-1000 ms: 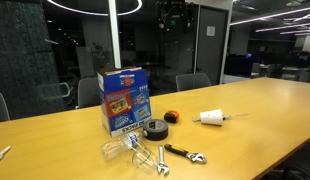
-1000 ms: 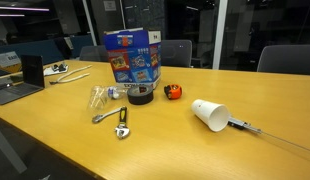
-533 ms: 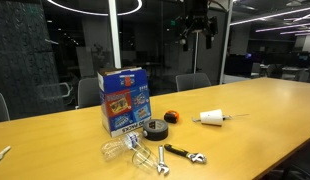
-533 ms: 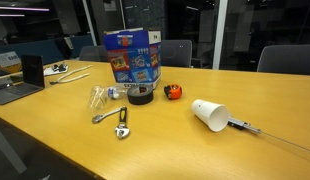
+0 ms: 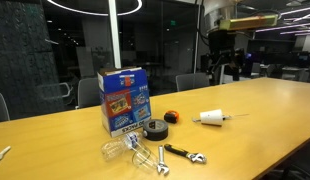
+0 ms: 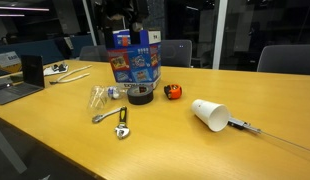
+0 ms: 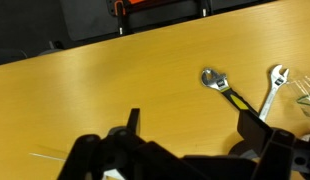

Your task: Put the measuring tape that is near the white cup in the box

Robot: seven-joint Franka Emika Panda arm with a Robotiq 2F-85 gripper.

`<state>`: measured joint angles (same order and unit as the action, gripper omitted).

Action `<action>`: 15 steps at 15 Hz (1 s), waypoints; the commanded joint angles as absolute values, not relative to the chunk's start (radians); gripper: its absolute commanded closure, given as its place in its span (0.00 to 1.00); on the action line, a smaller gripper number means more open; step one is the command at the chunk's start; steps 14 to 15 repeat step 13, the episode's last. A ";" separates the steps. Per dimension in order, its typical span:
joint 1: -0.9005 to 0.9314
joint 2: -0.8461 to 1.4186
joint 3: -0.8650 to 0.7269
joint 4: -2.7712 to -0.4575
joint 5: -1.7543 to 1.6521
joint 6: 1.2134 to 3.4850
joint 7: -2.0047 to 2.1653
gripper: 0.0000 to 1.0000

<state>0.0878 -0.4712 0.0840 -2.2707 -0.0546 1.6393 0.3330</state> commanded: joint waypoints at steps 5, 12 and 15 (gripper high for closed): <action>0.019 -0.641 0.084 -2.570 -0.049 1.794 0.302 0.00; 0.013 -0.702 0.083 -2.629 -0.048 1.813 0.299 0.00; 0.013 -0.702 0.083 -2.629 -0.048 1.813 0.299 0.00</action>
